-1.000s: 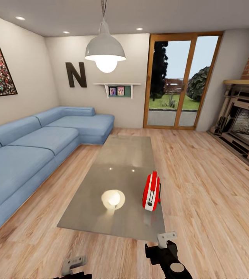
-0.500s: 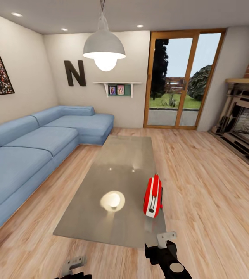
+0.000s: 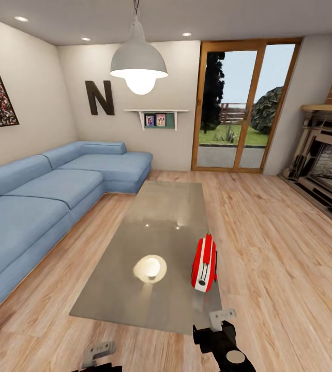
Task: Turn on the radio receiver that's on the table in the living room.
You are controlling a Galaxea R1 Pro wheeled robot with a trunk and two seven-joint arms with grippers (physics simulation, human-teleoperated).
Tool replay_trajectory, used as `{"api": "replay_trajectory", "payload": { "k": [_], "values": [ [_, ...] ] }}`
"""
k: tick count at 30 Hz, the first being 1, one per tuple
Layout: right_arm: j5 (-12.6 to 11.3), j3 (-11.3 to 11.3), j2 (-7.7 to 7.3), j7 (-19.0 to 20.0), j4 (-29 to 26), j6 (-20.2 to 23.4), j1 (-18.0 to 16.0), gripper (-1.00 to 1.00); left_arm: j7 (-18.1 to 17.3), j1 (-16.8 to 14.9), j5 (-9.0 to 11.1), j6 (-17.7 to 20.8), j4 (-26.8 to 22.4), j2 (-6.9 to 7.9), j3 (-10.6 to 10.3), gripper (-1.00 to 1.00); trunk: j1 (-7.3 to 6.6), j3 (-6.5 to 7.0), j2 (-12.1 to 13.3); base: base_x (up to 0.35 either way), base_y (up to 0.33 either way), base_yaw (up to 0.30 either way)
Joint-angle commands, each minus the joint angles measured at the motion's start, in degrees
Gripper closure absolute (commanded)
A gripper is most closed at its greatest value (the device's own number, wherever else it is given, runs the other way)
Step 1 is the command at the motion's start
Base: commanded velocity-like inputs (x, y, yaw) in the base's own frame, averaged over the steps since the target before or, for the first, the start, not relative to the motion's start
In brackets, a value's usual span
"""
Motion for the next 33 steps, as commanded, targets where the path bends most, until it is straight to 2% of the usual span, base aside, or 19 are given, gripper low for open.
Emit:
{"api": "replay_trajectory", "payload": {
  "k": [1, 10, 23, 27, 33],
  "values": [
    [0.0, 0.0, 0.00, 0.0, 0.0, 0.0, 0.0, -1.00, 0.0, 0.0, 0.0, 0.0, 0.0, 0.00, 0.0, -1.00, 0.00, 0.00, 0.0, 0.100, 0.000, 0.000],
    [0.0, 0.0, 0.00, 0.0, 0.0, 0.0, 0.0, -1.00, 0.0, 0.0, -0.1, 0.0, 0.0, 0.00, 0.0, -1.00, 0.00, 0.00, 0.0, 0.242, 0.000, 0.000],
    [0.0, 0.0, 0.00, 0.0, 0.0, 0.0, 0.0, -1.00, 0.1, 0.0, 0.0, 0.1, -0.5, 0.04, 0.0, -1.00, 0.00, 0.00, 0.0, 0.027, 0.000, 0.000],
    [0.0, 0.0, 0.00, 0.0, 0.0, 0.0, 0.0, -1.00, 0.4, 0.1, 0.0, 0.1, -2.7, 0.20, 0.0, -1.00, 0.00, 0.00, 0.0, 0.000, 0.000, 0.000],
    [0.0, 0.0, 0.00, 0.0, 0.0, 0.0, 0.0, -1.00, 3.1, 1.7, 0.1, 0.0, -6.5, 0.35, 0.3, -1.00, 0.00, 0.00, 0.0, 0.000, 0.000, 0.000]
  ]
}}
